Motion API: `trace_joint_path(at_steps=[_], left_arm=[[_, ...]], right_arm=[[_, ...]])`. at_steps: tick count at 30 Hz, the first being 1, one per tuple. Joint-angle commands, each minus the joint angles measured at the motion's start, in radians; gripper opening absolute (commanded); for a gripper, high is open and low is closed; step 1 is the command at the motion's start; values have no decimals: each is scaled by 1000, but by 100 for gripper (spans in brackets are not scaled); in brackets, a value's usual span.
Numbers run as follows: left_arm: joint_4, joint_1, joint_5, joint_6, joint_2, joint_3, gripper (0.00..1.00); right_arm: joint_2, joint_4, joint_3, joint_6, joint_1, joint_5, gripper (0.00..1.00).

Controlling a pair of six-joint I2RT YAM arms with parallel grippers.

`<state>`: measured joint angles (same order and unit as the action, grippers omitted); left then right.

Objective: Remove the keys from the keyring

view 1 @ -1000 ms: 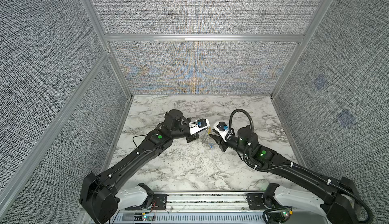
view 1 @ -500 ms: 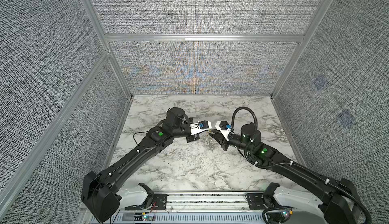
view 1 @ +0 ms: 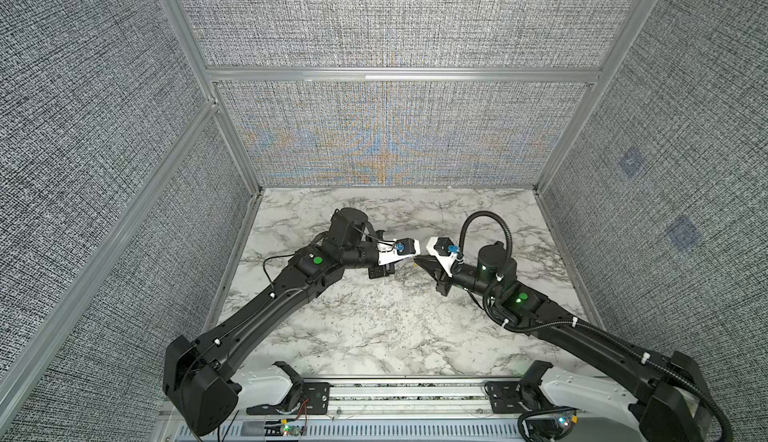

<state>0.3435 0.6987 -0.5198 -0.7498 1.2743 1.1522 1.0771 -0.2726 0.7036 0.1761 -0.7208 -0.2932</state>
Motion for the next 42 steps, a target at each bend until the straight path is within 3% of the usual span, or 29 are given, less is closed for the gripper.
trace_joint_path(at_steps=[1, 6, 12, 18, 20, 34, 42], left_arm=[[13, 3, 2, -11, 6, 15, 0], [22, 4, 4, -16, 6, 21, 0], [23, 10, 2, -16, 9, 26, 0], [28, 13, 9, -20, 7, 27, 0], [35, 13, 19, -28, 8, 30, 0], [68, 57, 273, -173, 19, 88, 0], [-42, 84, 304, -207, -39, 26, 0]], right_arm=[[-6, -49, -3, 3, 0, -4, 5], [-23, -63, -13, -4, -1, -4, 12], [-19, -68, -13, -2, 0, -2, 13], [-24, -50, -12, 12, 0, -8, 0], [-32, -33, -11, 21, 0, -8, 0], [23, 388, 189, 90, -1, -22, 0], [54, 429, 259, 49, 4, -48, 0]])
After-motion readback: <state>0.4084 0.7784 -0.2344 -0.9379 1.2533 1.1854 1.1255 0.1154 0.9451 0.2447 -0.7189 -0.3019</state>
